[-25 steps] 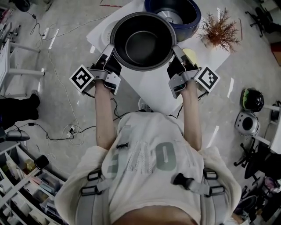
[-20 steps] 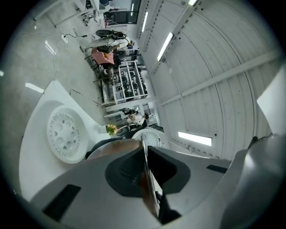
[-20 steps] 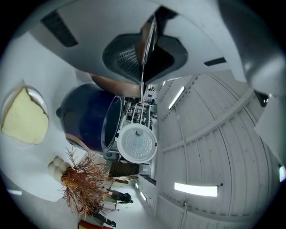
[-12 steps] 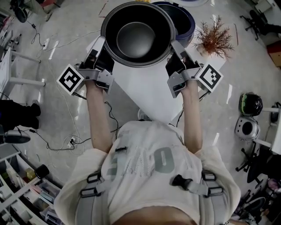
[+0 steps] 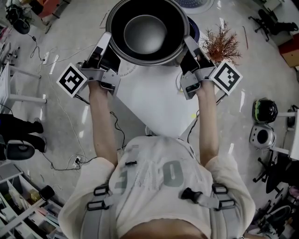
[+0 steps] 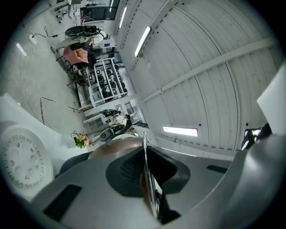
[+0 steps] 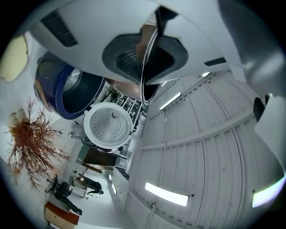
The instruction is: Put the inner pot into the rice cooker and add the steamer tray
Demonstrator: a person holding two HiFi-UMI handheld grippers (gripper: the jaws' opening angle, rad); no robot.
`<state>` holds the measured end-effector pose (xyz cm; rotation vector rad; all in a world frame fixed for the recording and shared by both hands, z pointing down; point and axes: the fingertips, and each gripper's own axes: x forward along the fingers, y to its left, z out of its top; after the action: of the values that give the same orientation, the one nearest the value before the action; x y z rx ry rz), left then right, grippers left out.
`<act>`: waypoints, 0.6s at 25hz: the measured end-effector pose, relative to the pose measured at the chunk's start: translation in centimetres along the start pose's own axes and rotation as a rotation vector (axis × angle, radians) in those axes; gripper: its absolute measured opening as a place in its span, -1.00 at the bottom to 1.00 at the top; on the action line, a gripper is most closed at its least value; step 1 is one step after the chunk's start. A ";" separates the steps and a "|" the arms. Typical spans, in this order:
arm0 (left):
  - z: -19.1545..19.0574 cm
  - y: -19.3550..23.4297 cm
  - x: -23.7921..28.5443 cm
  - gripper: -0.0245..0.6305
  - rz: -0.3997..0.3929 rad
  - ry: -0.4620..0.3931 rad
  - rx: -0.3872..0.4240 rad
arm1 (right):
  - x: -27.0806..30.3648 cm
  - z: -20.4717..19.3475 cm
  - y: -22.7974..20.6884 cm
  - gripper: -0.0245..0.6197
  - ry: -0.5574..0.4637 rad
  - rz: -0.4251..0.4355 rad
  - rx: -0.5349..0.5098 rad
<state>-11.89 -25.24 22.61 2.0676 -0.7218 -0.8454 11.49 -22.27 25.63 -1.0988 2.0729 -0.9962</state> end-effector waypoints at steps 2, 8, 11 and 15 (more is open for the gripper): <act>0.0 0.0 2.1 -0.82 -0.013 0.011 0.006 | 0.6 1.6 -0.4 -0.85 0.001 -0.020 -0.054; -0.1 -0.2 3.0 -0.82 -0.048 0.054 0.028 | 0.0 1.7 -0.4 -0.83 -0.024 -0.040 -0.108; -0.3 0.2 4.6 -0.82 -0.048 0.077 0.029 | 0.3 2.9 -0.8 -0.83 -0.037 -0.050 -0.126; -1.2 2.0 8.5 -0.82 -0.041 0.114 0.030 | 1.1 5.4 -3.2 -0.83 -0.046 -0.088 -0.130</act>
<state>-6.18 -31.89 22.14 2.1450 -0.6351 -0.7365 16.40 -26.31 25.09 -1.2764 2.0922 -0.8790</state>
